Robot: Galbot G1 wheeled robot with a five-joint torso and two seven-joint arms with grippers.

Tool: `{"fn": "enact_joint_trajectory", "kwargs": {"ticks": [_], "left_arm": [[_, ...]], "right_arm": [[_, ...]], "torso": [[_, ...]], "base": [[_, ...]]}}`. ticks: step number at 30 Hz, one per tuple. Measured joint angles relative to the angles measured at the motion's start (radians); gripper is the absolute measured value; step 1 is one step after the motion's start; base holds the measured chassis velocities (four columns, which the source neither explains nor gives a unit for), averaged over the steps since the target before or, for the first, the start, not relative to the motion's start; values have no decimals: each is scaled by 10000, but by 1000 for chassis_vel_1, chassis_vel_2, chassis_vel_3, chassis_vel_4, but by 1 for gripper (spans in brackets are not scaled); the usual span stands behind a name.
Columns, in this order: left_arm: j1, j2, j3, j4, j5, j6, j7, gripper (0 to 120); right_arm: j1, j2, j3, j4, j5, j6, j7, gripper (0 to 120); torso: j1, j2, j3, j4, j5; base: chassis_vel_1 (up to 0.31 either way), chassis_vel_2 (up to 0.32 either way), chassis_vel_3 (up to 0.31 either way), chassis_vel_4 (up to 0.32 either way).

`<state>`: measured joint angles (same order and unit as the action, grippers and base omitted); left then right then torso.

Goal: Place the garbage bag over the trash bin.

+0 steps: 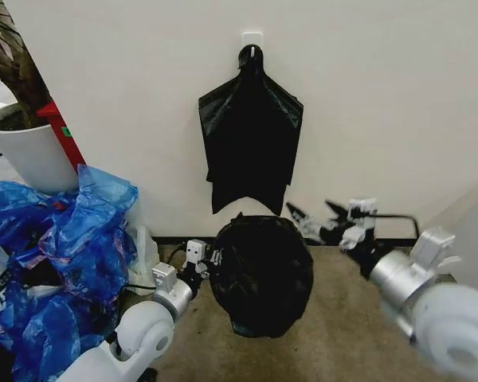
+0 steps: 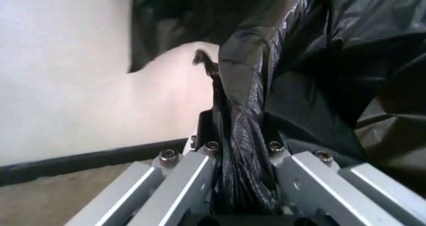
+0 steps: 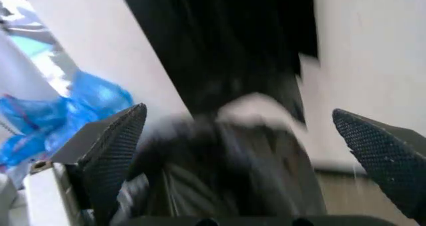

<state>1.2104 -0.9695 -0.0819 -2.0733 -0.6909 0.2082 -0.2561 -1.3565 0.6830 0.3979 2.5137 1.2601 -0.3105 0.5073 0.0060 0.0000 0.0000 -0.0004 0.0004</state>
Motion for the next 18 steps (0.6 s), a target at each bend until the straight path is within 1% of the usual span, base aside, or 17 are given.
{"fn": "enact_joint_trajectory", "kwargs": {"ticks": [2,4,5,6,7,9,10,11,13,14,15,16,17,18], "left_arm": [[-8,-58,77,-64,71,19,-375,1],[-12,-102,139,-158,109,18,-493,1],[-12,-102,139,-158,109,18,-493,1],[-13,-111,171,-199,137,16,-500,1],[-13,-113,218,-253,215,1,-494,1],[-13,-104,257,-283,332,-68,-486,1],[-13,-83,280,-306,419,-104,-459,1],[-13,-83,280,-306,419,-104,-459,1],[-12,-70,297,-318,492,-133,-439,1],[-1,-51,305,-328,576,-157,-426,1],[2,-46,308,-328,602,-167,-423,1],[21,-16,348,-328,807,-251,-387,1],[29,7,397,-327,1003,-315,-312,1],[29,7,397,-327,1003,-315,-312,1]], "right_arm": [[-296,358,-304,3,-406,-116,0,91],[-343,598,-743,-10,-921,-131,-26,83],[-343,598,-743,-10,-921,-131,-26,83],[-344,724,-987,-18,-1184,-131,-43,80],[-330,931,-1410,-35,-1577,-135,-65,73],[-268,1154,-1973,-51,-1921,-142,-17,66],[-176,1340,-2449,-105,-2144,-143,101,61],[-176,1340,-2449,-105,-2144,-143,101,61],[-59,1476,-2831,-213,-2362,-145,242,54],[48,1578,-3131,-352,-2646,-193,376,49],[72,1599,-3191,-389,-2733,-216,409,48],[186,1713,-3463,-614,-3175,-469,580,41],[266,1778,-3596,-708,-3298,-610,757,36],[266,1778,-3596,-708,-3298,-610,757,36]], "torso": [[0,0,0,-3,-5],[0,0,0,0,-5],[0,0,0,0,-5],[0,0,0,0,-5],[0,0,0,0,-6],[0,0,0,0,-6],[0,0,-1,0,-5],[0,0,-1,0,-5],[0,0,0,1,-7],[0,0,0,1,-5],[0,0,0,1,-5],[0,0,0,2,-5],[0,0,1,2,-5],[0,0,1,2,-5]], "base": [[0,0,0,0],[0,0,0,0],[0,0,0,0],[0,0,0,0],[0,0,0,0],[0,0,0,0],[0,0,0,0],[0,0,0,0],[0,0,0,0],[0,0,0,0],[0,0,0,0],[0,0,0,0],[0,0,0,0],[0,0,0,0]]}}
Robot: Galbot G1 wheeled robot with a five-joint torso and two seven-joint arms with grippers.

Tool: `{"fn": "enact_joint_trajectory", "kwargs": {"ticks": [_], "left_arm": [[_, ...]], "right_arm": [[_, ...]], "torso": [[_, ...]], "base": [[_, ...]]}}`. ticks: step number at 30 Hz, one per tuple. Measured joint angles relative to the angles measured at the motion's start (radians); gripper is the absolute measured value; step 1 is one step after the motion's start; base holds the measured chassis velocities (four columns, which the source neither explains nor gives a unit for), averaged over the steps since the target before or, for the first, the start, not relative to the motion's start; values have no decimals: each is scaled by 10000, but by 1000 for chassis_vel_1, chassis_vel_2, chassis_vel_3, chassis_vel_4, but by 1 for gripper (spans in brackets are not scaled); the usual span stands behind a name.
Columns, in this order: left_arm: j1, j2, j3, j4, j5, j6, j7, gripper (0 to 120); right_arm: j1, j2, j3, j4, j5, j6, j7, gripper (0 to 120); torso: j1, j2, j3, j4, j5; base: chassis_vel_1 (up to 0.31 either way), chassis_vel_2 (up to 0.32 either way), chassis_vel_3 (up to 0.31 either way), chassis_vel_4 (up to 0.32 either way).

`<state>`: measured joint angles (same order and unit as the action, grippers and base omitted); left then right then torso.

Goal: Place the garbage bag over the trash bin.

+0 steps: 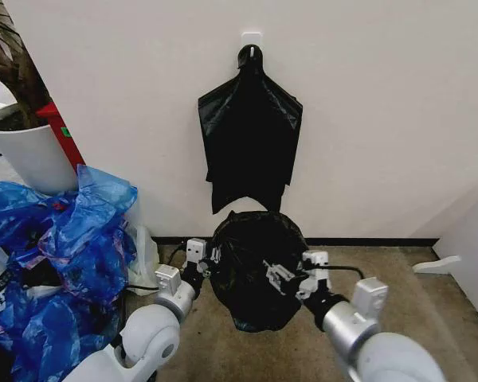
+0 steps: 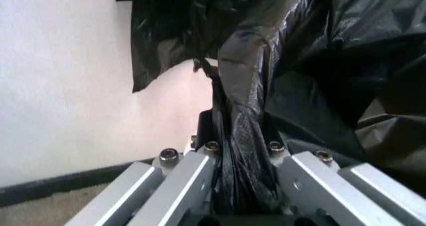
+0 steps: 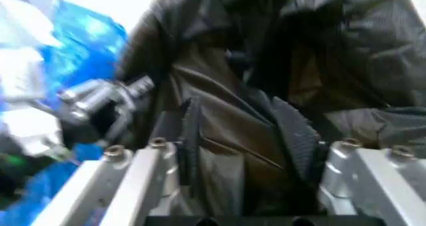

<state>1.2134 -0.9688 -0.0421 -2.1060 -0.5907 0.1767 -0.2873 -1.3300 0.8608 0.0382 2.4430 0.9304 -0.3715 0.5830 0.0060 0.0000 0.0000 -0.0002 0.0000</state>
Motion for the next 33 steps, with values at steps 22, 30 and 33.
{"fn": "enact_joint_trajectory", "kwargs": {"ticks": [22,30,33], "left_arm": [[-227,-75,1325,96,1712,-580,1192,1],[-246,-158,1652,39,1823,-615,1497,1],[-245,-142,1697,-33,1829,-614,1590,1]], "right_arm": [[533,862,-887,-2082,-189,72,2708,0],[444,1176,-871,-2533,-489,204,2930,0],[468,1260,-857,-2755,-535,250,3005,0]], "torso": [[0,0,0,-1,1],[0,0,0,-1,1],[0,0,0,-1,1]], "base": [[0,0,0,0],[0,0,0,0],[0,0,0,0]]}}
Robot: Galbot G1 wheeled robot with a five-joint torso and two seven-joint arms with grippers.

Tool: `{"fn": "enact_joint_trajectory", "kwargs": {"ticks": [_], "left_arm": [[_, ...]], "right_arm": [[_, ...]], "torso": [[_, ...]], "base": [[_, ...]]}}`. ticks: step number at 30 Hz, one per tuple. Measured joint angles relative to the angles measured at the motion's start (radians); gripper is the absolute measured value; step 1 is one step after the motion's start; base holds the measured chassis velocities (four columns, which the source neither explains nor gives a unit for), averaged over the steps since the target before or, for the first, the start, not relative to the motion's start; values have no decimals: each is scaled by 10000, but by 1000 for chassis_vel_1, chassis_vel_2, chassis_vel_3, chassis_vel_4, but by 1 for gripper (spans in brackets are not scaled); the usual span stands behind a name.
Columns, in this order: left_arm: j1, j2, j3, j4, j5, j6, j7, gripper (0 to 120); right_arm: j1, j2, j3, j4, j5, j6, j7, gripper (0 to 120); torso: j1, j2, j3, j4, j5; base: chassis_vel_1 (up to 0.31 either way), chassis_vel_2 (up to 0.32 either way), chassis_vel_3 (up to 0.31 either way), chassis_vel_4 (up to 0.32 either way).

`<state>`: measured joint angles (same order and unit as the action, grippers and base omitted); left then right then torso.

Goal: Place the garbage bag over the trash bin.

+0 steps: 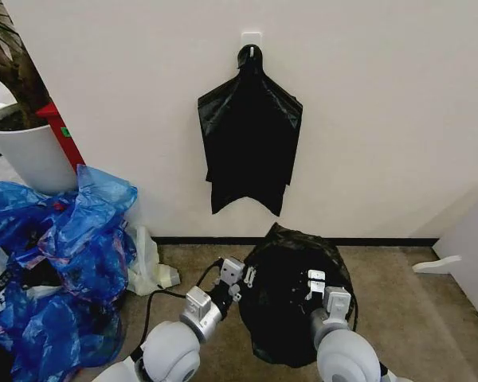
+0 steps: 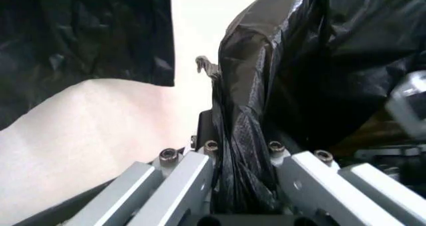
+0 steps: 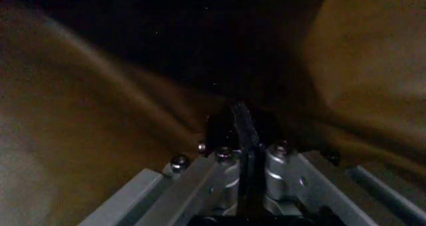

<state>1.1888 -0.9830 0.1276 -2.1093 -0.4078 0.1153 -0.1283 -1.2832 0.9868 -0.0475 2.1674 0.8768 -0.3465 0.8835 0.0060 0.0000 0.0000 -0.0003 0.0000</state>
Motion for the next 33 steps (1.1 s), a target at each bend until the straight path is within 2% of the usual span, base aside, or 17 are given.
{"fn": "enact_joint_trajectory", "kwargs": {"ticks": [10,18,33], "left_arm": [[-30,128,278,-160,21,7,380,1],[17,8,488,-219,181,19,520,1],[517,240,268,-825,252,75,770,1]], "right_arm": [[45,162,321,-672,23,140,277,0],[293,336,137,-988,217,142,503,0],[635,431,296,-1667,103,216,345,0]], "torso": [[0,0,0,-1,0],[0,0,0,0,0],[0,0,0,0,0]], "base": [[0,0,0,0],[0,0,0,0],[0,0,0,0]]}}
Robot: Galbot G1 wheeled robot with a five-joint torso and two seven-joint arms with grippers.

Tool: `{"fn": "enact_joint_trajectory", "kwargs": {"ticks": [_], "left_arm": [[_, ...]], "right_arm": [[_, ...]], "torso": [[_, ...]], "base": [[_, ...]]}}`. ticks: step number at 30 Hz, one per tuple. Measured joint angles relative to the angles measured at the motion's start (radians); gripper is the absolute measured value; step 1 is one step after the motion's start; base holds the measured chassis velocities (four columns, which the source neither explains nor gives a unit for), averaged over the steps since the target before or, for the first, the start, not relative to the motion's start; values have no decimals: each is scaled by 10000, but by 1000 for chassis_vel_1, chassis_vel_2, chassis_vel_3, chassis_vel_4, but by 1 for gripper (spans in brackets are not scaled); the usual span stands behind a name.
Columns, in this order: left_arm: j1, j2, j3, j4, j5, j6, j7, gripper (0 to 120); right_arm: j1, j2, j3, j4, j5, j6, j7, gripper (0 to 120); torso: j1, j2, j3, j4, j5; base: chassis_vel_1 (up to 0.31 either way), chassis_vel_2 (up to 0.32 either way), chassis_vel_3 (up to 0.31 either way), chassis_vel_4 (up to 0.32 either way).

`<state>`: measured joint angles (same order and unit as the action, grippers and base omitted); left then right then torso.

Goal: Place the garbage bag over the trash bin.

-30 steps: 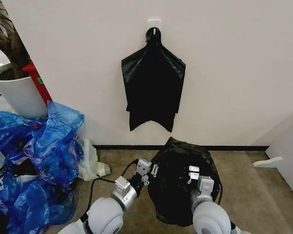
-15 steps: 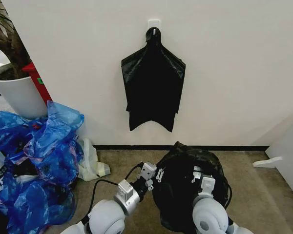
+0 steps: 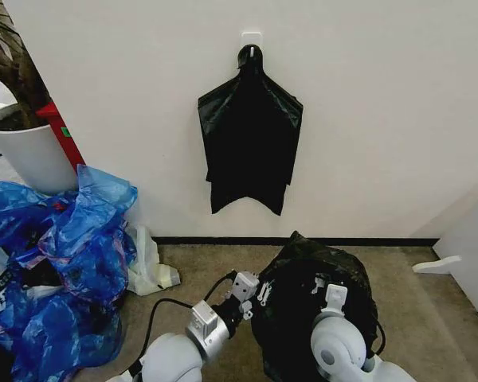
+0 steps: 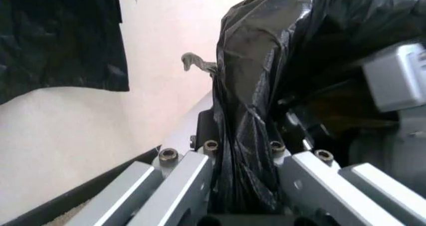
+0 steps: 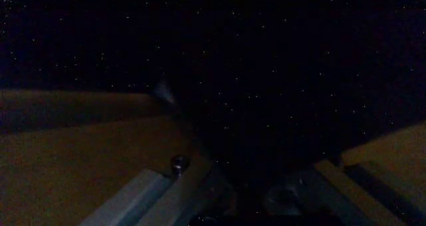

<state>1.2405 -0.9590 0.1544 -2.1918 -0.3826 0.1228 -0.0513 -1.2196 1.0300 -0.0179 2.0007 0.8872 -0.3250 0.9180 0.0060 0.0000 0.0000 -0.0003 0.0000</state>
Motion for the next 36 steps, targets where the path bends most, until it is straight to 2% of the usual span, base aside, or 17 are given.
{"fn": "enact_joint_trajectory", "kwargs": {"ticks": [16,26,36], "left_arm": [[67,48,-124,-206,-230,67,146,1],[-707,-247,-272,998,-322,25,-123,1],[-805,-286,-340,1278,-415,-136,-109,1]], "right_arm": [[-103,-77,284,31,223,15,-202,0],[-621,-372,93,1193,323,-62,-139,0],[-739,-666,-480,2396,1023,-399,-379,0]], "torso": [[0,0,0,1,0],[0,-1,0,-2,-1],[0,0,0,0,-1]], "base": [[0,0,0,0],[0,0,0,0],[0,0,0,0]]}}
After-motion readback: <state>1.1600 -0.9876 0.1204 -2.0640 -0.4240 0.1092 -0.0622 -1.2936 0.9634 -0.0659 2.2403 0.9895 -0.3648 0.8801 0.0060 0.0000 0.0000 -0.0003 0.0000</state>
